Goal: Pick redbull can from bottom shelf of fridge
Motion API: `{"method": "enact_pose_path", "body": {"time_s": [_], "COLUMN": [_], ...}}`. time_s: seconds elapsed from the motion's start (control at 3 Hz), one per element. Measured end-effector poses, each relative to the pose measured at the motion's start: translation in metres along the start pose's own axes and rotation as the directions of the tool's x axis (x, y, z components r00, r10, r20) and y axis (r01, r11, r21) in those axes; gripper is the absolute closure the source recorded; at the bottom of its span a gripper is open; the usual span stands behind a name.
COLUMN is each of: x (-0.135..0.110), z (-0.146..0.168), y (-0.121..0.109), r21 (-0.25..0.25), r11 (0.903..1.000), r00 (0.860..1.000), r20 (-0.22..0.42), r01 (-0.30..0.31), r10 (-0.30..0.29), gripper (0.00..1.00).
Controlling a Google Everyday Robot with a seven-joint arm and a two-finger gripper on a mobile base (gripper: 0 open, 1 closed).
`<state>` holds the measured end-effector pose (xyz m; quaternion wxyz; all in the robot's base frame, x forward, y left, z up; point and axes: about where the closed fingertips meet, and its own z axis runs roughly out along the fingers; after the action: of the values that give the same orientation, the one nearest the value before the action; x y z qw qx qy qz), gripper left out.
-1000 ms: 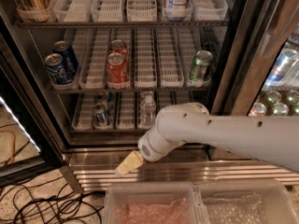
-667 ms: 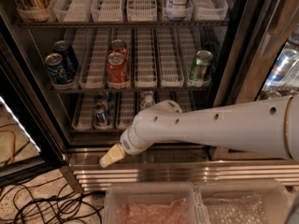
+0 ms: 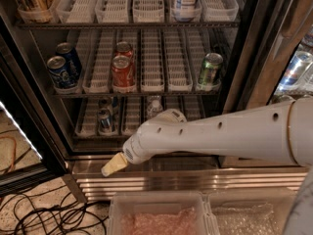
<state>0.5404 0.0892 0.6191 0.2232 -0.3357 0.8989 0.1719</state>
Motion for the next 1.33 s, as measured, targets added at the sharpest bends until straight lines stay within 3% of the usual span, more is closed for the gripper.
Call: {"method": "enact_pose_path", "body": {"time_s": [0.33, 0.67, 1.0, 1.33], "x": [-0.02, -0.044, -0.056, -0.057], "z": [0.025, 0.037, 0.049, 0.05], "y": [-0.015, -0.032, -0.035, -0.035], "r21": [0.01, 0.025, 0.005, 0.003], "r11": [0.9986, 0.993, 0.9887, 0.9888], "r00": [0.996, 0.982, 0.973, 0.973], "r20": [0.078, 0.153, 0.181, 0.181], "r01": [-0.053, -0.115, -0.15, -0.149], "r10": [0.052, 0.11, 0.146, 0.146], "gripper": [0.0, 0.0, 0.0, 0.0]}}
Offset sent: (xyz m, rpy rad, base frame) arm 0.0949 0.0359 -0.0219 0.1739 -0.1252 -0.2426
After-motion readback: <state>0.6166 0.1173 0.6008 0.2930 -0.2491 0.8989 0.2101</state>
